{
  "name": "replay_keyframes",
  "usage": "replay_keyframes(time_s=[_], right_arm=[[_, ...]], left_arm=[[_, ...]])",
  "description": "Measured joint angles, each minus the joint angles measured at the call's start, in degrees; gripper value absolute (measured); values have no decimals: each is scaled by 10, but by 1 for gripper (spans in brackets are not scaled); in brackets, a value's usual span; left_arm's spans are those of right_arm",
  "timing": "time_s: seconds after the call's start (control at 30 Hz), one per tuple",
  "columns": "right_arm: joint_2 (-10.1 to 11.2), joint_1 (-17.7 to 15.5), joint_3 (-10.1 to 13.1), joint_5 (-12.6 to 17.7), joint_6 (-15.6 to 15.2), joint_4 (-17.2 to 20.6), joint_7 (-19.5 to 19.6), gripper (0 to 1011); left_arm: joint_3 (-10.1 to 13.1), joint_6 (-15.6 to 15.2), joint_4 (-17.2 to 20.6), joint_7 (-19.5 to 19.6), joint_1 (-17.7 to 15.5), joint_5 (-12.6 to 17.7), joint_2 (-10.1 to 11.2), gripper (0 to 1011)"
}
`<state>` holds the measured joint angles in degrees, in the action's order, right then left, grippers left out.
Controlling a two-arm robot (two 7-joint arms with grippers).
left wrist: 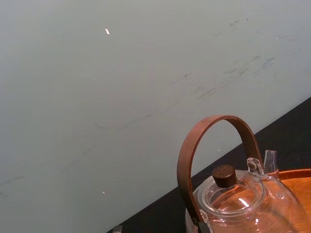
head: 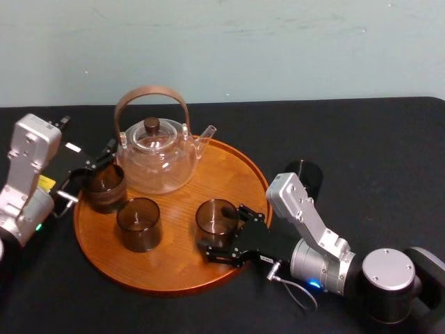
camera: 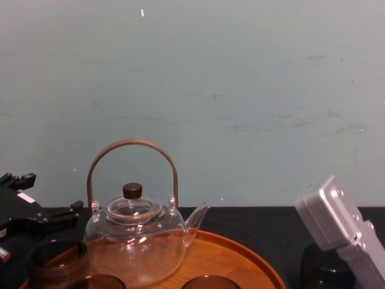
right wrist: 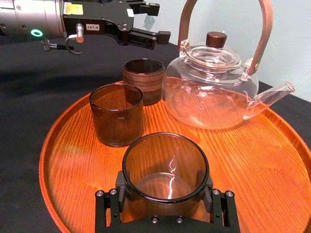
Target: Pick up the glass from the table and place it on the tray.
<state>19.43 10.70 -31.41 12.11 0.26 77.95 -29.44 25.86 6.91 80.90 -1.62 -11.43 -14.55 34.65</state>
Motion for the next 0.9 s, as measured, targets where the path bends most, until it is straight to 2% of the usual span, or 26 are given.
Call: replay_keyframes(time_s=[0.1,0.27,0.53,0.9], right_arm=[[0,0,0,0,0,1,0,905],[1,-1,1,1,0,2,0,1002],[4,-4,4,3,7,8,2,1002],[33,-33,27,15,32,79,6,1002]], left_arm=[[0,0,0,0,0,0,0,1001],[0,0,0,0,0,0,0,1002],[0,0,0,0,0,0,0,1001],[0,0,0,0,0,0,0,1001]])
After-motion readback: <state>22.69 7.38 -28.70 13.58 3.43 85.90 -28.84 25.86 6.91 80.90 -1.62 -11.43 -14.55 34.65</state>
